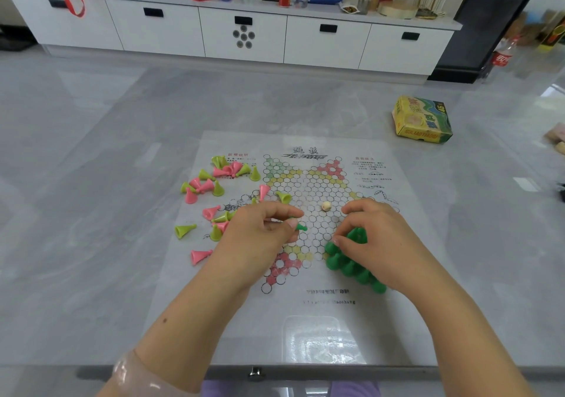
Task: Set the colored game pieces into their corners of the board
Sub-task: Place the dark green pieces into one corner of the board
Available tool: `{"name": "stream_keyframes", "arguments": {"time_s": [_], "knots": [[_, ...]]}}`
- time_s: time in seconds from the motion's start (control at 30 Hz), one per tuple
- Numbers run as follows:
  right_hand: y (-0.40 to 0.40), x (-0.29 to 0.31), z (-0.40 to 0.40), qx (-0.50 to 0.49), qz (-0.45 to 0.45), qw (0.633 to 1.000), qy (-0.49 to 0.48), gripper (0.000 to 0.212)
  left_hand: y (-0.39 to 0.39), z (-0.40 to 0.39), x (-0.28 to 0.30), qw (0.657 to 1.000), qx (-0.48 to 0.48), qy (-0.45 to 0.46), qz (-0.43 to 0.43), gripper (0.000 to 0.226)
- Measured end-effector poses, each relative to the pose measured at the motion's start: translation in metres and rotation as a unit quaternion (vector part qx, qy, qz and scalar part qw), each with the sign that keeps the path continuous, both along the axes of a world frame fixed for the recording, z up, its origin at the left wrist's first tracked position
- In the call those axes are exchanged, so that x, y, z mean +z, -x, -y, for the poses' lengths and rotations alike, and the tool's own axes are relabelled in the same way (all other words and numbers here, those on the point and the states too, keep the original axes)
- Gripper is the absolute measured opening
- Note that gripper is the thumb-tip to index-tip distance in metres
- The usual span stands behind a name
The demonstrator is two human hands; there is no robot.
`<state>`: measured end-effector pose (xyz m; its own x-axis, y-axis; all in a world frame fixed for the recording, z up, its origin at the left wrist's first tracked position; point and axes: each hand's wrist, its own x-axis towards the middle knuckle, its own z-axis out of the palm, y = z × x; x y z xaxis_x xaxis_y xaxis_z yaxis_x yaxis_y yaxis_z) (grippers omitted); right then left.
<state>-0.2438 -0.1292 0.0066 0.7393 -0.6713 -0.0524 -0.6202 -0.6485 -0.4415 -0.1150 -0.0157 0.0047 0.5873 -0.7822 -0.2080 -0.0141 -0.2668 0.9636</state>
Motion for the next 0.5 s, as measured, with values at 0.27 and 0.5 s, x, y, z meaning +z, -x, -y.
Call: {"name": "stream_keyframes", "arguments": {"time_s": [0.27,0.5], "knots": [[0.0002,0.0012,-0.0011,0.006,0.003,1.0,-0.007,0.006,-0.0003,0.0005,-0.0002,1.0,-0.004,0.011,-0.015,0.021],[0.0,0.0022,-0.0017,0.007,-0.004,1.0,0.0,0.005,-0.0011,0.0004,-0.0006,1.0,-0.007,0.015,-0.013,0.022]]}}
